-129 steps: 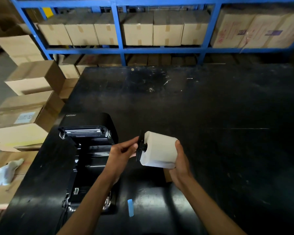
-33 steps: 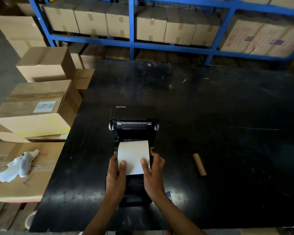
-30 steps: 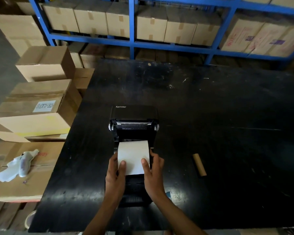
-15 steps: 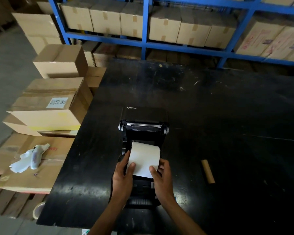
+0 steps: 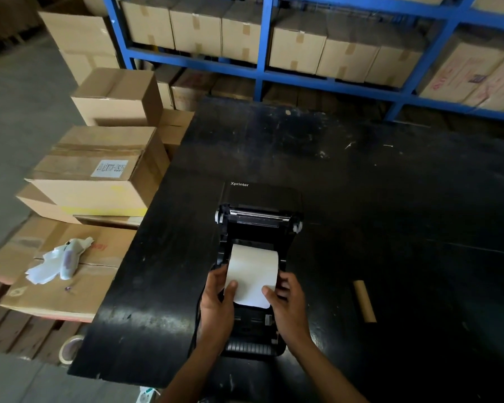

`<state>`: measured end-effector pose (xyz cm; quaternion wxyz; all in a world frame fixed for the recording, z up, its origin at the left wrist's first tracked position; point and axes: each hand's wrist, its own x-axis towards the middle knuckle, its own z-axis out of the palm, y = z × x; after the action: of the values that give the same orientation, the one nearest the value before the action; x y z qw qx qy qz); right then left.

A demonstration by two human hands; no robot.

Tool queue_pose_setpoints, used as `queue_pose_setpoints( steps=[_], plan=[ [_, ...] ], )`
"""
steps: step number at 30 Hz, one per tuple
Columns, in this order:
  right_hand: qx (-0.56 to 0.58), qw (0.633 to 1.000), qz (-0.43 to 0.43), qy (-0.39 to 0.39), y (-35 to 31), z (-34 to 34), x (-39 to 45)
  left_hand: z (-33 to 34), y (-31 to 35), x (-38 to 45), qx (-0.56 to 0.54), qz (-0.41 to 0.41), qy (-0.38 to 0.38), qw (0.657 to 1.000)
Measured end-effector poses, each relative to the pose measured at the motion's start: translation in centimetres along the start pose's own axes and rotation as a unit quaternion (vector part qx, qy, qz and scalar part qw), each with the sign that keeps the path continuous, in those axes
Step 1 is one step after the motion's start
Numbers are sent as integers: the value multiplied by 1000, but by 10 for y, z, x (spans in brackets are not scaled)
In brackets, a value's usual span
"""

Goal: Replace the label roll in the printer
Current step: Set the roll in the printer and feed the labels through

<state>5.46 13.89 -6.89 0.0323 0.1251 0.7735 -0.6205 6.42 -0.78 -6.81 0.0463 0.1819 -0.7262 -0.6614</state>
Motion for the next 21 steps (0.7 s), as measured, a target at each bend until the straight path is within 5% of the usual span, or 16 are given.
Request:
queue_pose_setpoints(
  steps=[21],
  plan=[
    [-62, 998, 15, 3, 4, 2, 3, -2, 0, 8, 111, -63, 18, 992]
  ],
)
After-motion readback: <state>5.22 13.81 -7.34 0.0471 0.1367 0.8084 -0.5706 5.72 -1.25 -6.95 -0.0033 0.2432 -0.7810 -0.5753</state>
